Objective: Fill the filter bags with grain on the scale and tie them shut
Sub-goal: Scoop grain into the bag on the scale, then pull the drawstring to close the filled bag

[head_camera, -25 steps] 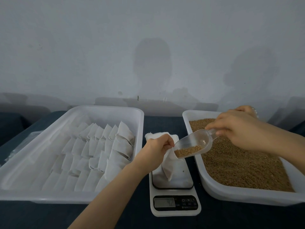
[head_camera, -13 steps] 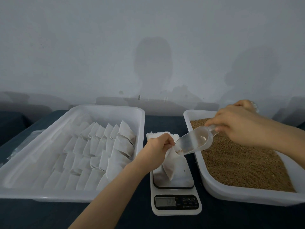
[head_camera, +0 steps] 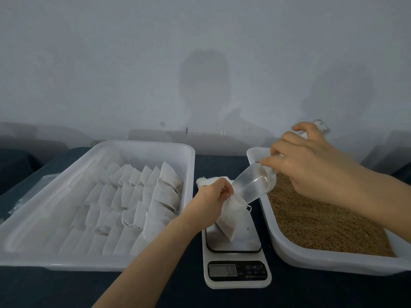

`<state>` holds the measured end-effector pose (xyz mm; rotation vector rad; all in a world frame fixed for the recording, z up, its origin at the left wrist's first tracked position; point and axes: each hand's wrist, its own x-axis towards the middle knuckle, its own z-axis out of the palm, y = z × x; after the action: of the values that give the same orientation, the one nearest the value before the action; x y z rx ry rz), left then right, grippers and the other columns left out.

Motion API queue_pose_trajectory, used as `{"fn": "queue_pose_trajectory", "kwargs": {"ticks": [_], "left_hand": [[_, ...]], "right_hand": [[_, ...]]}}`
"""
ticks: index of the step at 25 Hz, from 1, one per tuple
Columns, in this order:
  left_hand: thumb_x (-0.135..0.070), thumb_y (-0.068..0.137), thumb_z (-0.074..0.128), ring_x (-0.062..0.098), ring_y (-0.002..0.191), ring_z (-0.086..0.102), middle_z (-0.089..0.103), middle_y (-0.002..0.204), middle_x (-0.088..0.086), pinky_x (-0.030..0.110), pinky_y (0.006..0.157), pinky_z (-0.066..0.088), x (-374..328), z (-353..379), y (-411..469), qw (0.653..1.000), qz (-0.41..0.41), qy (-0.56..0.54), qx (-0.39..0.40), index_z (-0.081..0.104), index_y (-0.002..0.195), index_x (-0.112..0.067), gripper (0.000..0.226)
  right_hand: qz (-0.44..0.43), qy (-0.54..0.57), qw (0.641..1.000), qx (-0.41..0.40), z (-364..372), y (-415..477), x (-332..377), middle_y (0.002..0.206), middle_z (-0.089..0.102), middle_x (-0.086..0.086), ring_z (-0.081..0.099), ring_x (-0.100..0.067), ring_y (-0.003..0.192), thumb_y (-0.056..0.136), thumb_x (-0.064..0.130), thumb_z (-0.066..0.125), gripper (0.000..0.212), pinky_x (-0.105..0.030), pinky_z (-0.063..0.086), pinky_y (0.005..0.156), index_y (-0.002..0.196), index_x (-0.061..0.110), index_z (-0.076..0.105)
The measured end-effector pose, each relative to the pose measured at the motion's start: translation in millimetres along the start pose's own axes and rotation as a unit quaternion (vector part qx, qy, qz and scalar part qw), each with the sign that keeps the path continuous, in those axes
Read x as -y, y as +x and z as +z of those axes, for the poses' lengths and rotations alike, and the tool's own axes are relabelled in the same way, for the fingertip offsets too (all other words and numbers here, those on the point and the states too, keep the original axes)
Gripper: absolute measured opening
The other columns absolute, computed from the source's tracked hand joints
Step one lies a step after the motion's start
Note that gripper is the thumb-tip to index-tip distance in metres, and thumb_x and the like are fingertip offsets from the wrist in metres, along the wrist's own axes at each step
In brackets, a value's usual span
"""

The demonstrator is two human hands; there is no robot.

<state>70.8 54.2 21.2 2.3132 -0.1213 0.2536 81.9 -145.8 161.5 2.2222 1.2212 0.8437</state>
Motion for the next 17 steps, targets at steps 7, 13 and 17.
{"fn": "queue_pose_trajectory", "kwargs": {"ticks": [7,13,17], "left_hand": [[-0.017,0.103,0.039,0.015,0.093,0.056,0.060,0.111,0.003,0.018,0.081,0.042,-0.8,-1.1,0.9,1.000,-0.016,0.023,0.002,0.053,0.114,-0.016,0.017],[-0.016,0.103,0.040,0.013,0.092,0.053,0.057,0.108,0.000,0.016,0.079,0.040,-0.7,-1.5,-0.1,0.999,-0.019,0.028,0.008,0.051,0.110,-0.017,0.014],[-0.017,0.103,0.040,0.005,0.081,0.050,0.055,0.101,-0.005,0.006,0.065,0.038,-1.1,-1.7,0.3,0.999,-0.016,0.030,0.001,0.047,0.100,-0.025,0.011]], "right_hand": [[-0.001,0.017,0.998,-0.061,9.3,-8.9,-0.2,0.080,0.067,-0.007,0.064,-0.029,0.078,0.047,-0.013,0.072,0.050,-0.047,0.031,0.091,0.090,0.013,0.074],[0.299,0.195,0.934,0.029,60.6,-50.4,-12.8,0.096,0.068,-0.001,0.056,-0.009,0.063,0.088,0.015,0.060,0.039,-0.031,0.048,0.064,0.125,0.026,0.057],[0.418,0.319,0.835,0.159,120.1,-80.8,4.7,0.103,0.067,-0.006,0.062,-0.014,0.069,0.094,0.024,0.053,0.044,-0.029,0.052,0.057,0.136,0.020,0.043]]}}
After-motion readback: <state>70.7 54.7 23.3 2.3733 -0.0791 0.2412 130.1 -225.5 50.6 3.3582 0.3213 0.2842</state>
